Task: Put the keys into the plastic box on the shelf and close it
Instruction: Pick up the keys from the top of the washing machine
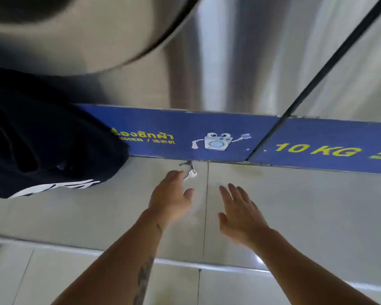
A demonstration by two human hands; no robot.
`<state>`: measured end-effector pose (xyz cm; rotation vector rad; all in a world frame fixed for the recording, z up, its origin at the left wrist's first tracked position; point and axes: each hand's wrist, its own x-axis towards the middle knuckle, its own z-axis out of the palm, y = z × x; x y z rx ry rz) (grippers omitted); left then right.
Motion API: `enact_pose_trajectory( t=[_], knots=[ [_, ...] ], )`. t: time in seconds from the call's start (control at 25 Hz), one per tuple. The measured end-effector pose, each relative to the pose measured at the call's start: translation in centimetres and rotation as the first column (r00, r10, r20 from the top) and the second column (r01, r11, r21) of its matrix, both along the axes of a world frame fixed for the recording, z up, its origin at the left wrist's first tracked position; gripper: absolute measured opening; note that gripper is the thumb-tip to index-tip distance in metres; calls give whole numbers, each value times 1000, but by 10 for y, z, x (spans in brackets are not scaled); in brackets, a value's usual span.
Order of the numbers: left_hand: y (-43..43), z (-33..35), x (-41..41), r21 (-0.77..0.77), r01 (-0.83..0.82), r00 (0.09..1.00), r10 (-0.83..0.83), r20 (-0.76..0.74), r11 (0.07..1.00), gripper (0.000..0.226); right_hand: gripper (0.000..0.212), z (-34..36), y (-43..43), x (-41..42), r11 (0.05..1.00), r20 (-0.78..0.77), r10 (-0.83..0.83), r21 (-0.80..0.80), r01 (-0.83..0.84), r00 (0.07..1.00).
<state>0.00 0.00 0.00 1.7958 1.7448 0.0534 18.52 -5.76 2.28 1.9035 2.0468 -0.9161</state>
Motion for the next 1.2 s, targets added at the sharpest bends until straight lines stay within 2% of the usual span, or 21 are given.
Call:
enact_pose_trajectory(
  t=[0.08, 0.2, 0.36, 0.56, 0.72, 0.84, 0.88, 0.96, 1.04, 1.12, 1.2],
  knots=[
    [9, -31, 6, 101, -48, 995, 39, 89, 994, 53, 73, -27, 7, 4, 999, 5, -24, 33, 24, 1000],
    [22, -70, 15, 214, -77, 994, 59, 91, 974, 58, 76, -56, 14, 10, 997, 54, 4, 80, -8, 999],
    [22, -87, 19, 339, 27, 993, 14, -118, 940, 63, 86, -78, 10, 9, 994, 100, 19, 104, -30, 995],
    [34, -69, 26, 241, 126, 978, -80, -192, 962, 66, 93, -78, 10, 8, 995, 98, 10, 94, -19, 995],
    [37, -56, 25, 163, 274, 932, -220, -287, 948, 51, 96, -75, 10, 5, 999, 109, 18, 46, -23, 994],
    [35, -56, 21, 166, 383, 890, -315, -328, 909, 63, 96, -80, 6, 4, 998, 123, 21, 52, -28, 992],
    [35, -56, 21, 165, 404, 878, -331, -346, 900, 62, 95, -81, 6, 4, 998, 128, 23, 55, -30, 992],
    [35, -58, 21, 171, 427, 856, -336, -393, 888, 44, 95, -81, 5, 4, 998, 143, 27, 57, -36, 989],
    [34, -61, 18, 205, 379, 880, -284, -380, 902, 27, 95, -79, 6, 3, 999, 147, 33, 33, -38, 989],
    [32, -62, 10, 236, 176, 965, -121, -231, 956, 12, 96, -73, 10, 3, 1000, 149, 31, -1, -31, 988],
    [27, -59, 1, 217, -43, 996, 59, -66, 975, 8, 92, -64, 17, 4, 999, 117, 22, -43, -17, 993]
  ],
)
